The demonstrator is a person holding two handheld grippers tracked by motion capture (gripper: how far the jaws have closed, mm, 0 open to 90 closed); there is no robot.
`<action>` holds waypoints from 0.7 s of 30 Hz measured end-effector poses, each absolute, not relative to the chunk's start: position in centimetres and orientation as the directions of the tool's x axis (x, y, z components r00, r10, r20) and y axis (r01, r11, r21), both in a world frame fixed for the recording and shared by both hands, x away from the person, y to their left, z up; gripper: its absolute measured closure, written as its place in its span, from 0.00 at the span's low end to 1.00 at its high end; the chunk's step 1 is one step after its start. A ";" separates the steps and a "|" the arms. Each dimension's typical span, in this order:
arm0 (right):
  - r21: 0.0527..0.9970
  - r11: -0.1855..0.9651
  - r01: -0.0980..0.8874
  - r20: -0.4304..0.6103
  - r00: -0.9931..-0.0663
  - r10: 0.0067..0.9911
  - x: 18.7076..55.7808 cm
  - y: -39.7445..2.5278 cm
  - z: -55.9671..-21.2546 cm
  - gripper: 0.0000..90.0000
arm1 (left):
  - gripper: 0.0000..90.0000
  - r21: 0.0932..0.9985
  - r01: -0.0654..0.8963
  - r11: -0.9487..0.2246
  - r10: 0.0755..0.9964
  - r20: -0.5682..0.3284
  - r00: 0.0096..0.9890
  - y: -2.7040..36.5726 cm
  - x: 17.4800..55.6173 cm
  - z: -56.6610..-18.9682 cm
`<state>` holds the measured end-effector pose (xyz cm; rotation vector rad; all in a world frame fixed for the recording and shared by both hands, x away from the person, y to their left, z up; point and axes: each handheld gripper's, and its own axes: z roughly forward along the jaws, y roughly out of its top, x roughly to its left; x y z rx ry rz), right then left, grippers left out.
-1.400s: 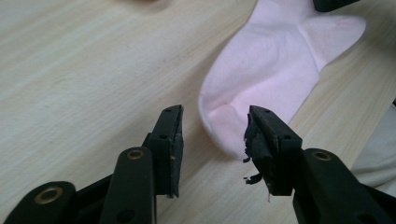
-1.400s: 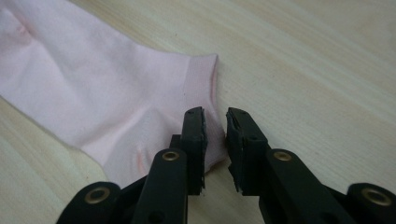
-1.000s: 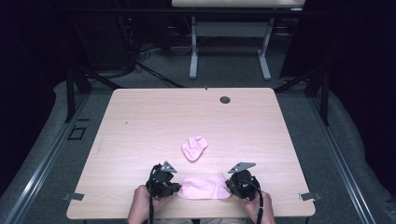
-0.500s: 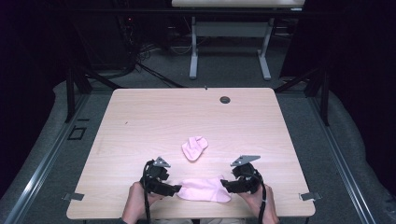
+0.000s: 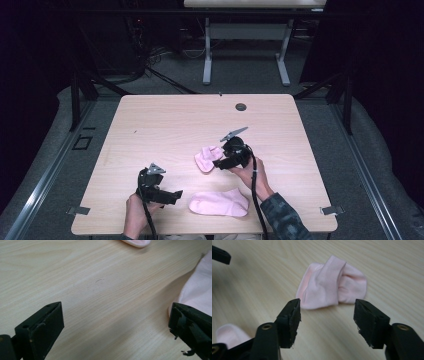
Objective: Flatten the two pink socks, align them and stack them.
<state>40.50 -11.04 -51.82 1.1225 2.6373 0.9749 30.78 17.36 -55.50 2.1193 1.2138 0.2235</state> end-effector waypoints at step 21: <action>0.584 0.569 0.580 0.116 -0.753 0.648 40.9 -8.0 -51.3 0.94 | 0.11 0.648 0.684 -0.335 0.818 -0.161 0.553 17.7 31.5 -55.2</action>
